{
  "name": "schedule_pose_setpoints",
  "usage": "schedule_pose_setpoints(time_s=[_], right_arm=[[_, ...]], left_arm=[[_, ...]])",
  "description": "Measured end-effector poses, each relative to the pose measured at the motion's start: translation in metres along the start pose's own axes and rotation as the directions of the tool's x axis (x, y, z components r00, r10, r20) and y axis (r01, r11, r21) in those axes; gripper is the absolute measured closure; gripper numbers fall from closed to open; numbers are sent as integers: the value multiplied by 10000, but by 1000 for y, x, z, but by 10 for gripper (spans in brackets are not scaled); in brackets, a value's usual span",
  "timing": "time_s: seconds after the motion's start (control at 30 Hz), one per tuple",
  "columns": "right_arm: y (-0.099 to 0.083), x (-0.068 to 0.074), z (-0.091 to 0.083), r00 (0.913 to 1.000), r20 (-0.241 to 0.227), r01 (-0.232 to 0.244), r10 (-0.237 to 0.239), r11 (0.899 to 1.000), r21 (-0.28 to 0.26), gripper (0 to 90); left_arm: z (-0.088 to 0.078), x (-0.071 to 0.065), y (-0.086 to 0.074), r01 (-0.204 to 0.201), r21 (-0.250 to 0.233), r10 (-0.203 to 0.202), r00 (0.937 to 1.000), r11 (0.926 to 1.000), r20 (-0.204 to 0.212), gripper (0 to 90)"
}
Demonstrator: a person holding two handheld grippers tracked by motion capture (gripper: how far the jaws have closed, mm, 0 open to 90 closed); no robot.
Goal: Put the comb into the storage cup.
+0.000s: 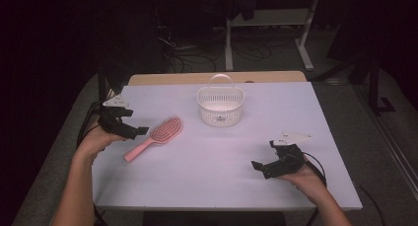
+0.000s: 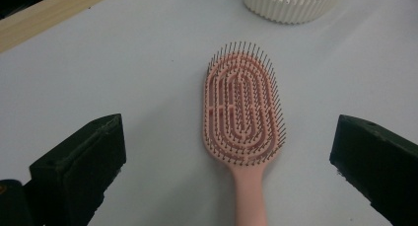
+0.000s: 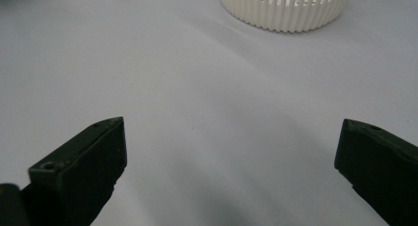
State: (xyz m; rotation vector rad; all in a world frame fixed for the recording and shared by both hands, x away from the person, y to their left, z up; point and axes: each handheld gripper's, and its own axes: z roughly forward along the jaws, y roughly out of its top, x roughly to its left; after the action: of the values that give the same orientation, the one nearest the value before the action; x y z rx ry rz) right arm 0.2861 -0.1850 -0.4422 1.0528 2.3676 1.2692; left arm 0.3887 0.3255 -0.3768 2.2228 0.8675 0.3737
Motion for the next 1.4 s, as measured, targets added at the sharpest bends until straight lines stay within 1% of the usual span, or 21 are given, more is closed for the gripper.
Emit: schedule_pose_setpoints(time_s=[0.17,0.33,0.67,0.9,1.1,1.3,1.4], right_arm=[[0,0,-1,10000,3,-4,4,10000,7,0],[0,1,0,10000,5,12,-12,10000,1,0],[0,1,0,10000,1,39,-39,10000,0,0],[0,0,0,10000,-5,45,-45,10000,9,0],[0,0,0,10000,-7,28,-28,10000,7,0],[0,1,0,10000,-4,42,-42,10000,32,0],[0,1,1,10000,-9,55,-55,10000,50,0]], left_arm=[[3,-1,0,-30,213,29,10000,9998,55,3],[6,-2,-1,-5,543,0,10000,9985,100,3],[11,-4,-1,-39,948,33,10000,9955,63,3],[18,-7,-1,-124,1383,115,9999,9903,77,3],[21,-7,-1,-119,1630,106,9999,9866,87,3],[26,-8,-2,-128,1922,113,9999,9813,89,3],[29,-9,-2,-206,2176,202,9998,9758,38,3]])
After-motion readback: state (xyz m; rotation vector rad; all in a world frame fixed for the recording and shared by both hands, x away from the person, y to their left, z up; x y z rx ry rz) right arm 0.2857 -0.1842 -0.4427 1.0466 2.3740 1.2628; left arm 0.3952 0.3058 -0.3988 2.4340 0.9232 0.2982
